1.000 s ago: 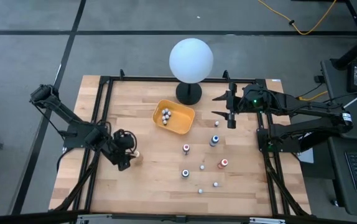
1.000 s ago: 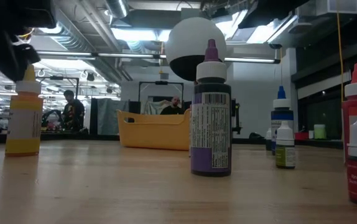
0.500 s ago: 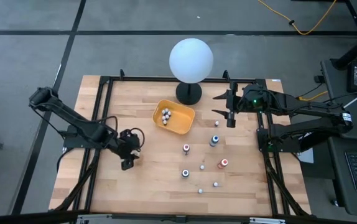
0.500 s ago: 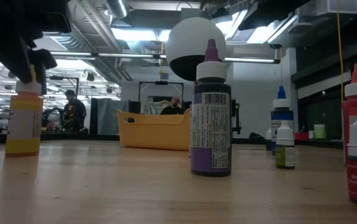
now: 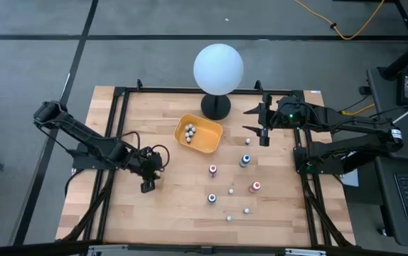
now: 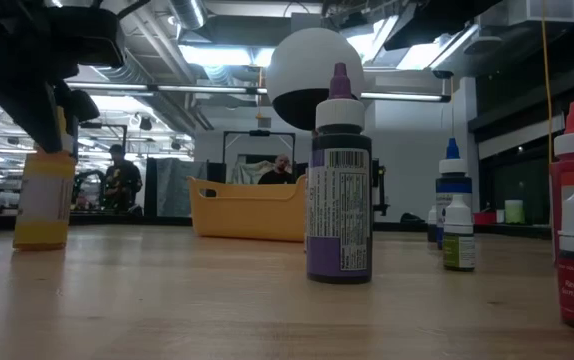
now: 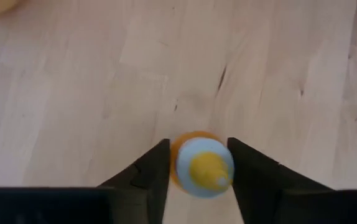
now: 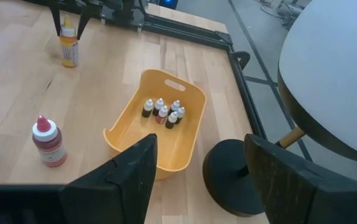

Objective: Pick & Place food coloring
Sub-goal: Put the large yellow food coloring bottle into the yellow bin

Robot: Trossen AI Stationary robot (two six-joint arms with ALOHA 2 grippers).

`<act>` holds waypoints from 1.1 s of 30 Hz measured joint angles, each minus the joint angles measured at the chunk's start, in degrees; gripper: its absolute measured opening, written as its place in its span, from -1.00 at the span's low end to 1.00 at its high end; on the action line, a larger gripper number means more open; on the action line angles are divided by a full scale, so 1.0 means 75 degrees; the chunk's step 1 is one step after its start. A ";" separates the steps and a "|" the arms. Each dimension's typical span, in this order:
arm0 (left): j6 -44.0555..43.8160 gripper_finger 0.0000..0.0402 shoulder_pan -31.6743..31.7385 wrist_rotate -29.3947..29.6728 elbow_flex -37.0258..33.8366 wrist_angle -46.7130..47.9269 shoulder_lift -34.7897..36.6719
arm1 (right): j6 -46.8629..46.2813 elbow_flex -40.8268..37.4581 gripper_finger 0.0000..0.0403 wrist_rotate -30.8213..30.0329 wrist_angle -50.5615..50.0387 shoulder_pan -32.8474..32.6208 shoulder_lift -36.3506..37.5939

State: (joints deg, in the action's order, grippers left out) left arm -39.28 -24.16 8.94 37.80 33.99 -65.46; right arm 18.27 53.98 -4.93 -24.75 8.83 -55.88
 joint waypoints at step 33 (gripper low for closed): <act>0.3758 -0.42 0.3504 -0.0959 0.4730 0.0603 -0.1446 | -0.0005 0.0000 0.20 -0.0001 0.0012 -0.0002 0.0000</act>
State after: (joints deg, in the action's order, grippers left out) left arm -11.10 2.12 1.75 73.27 38.51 -76.30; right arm 18.24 53.98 -4.93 -24.67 8.82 -55.88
